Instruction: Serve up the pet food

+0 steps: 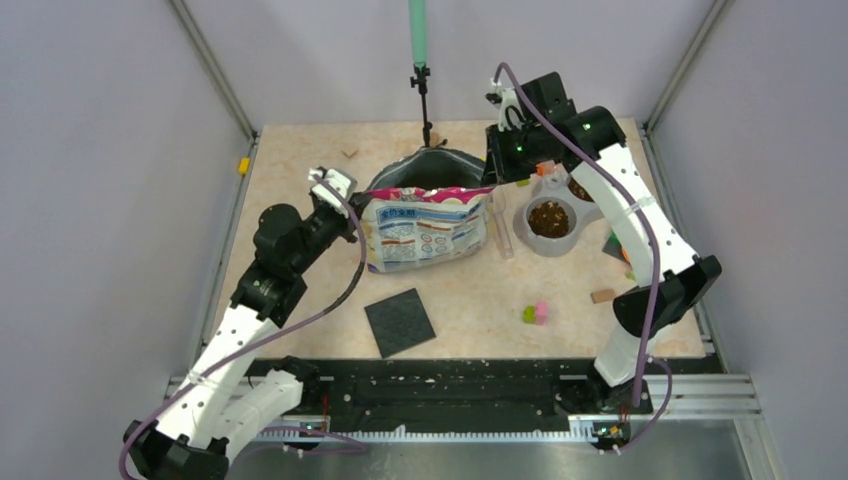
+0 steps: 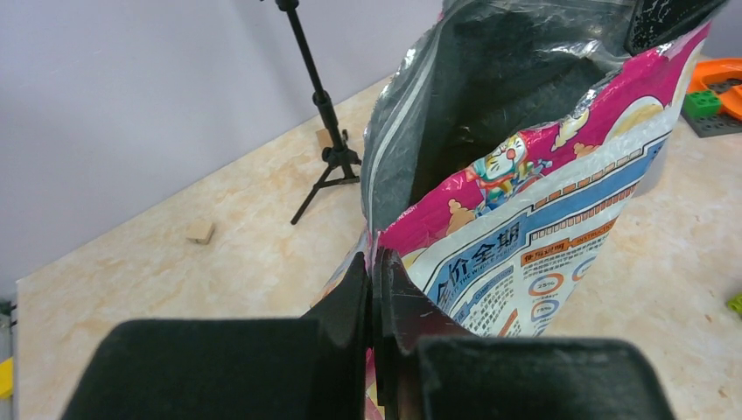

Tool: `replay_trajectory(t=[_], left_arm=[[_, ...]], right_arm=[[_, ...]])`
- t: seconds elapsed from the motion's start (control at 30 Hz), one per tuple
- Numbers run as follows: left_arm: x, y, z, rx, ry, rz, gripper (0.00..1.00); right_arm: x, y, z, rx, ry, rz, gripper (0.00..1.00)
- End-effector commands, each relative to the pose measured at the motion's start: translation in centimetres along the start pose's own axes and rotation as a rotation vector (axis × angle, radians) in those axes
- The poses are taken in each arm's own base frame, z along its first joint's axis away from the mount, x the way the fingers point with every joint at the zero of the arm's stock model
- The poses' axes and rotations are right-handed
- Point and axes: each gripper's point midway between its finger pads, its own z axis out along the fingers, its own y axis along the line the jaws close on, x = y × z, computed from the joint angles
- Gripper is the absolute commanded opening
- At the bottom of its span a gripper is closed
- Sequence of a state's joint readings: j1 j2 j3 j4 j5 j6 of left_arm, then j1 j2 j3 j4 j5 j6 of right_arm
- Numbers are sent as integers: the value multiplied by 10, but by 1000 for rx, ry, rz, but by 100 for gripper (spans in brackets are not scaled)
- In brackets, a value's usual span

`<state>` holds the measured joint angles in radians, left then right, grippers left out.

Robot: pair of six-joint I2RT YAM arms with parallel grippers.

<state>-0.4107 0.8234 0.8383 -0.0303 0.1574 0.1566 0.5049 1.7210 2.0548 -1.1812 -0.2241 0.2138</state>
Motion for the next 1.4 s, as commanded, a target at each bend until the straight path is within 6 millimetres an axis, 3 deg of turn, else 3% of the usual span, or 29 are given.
replay_trajectory(t=[0.0,0.17,0.27,0.33,0.43,0.47,0.53,0.67,0.77,0.9,1.07,1.2,1.37], left_arm=[[-102,50,-24,-169,-297,63,0],[-97,62,-14,-187,-282,49,0],[-92,72,-10,-189,-269,55,0],[-93,74,-8,-168,-264,55,0],[-94,76,-5,-147,-256,65,0],[-95,75,-6,-139,-258,69,0],[-95,73,-6,-122,-253,72,0],[-91,65,-10,-76,-225,89,0],[-86,53,-15,-19,-187,103,0],[-80,40,-22,45,-132,104,0],[-77,34,-29,70,-102,109,0],[-78,33,-31,75,-102,115,0],[-79,31,-32,84,-95,118,0]], right_arm=[[-34,0,-85,13,-270,-133,26],[-45,5,-91,-15,-413,-226,64],[-45,13,-97,-64,-526,-367,70],[-36,25,-100,-125,-632,-561,72],[-18,30,-102,-145,-837,-732,90],[-14,23,-95,-115,-876,-748,93],[-20,17,-89,-79,-893,-768,94],[-23,25,-48,-198,-708,-808,90],[-25,25,-25,-231,-670,-841,92],[-29,21,-9,-230,-650,-890,95],[-37,21,-5,-228,-672,-921,96],[-46,28,-11,-255,-714,-948,96],[-59,23,-16,-232,-708,-985,97]])
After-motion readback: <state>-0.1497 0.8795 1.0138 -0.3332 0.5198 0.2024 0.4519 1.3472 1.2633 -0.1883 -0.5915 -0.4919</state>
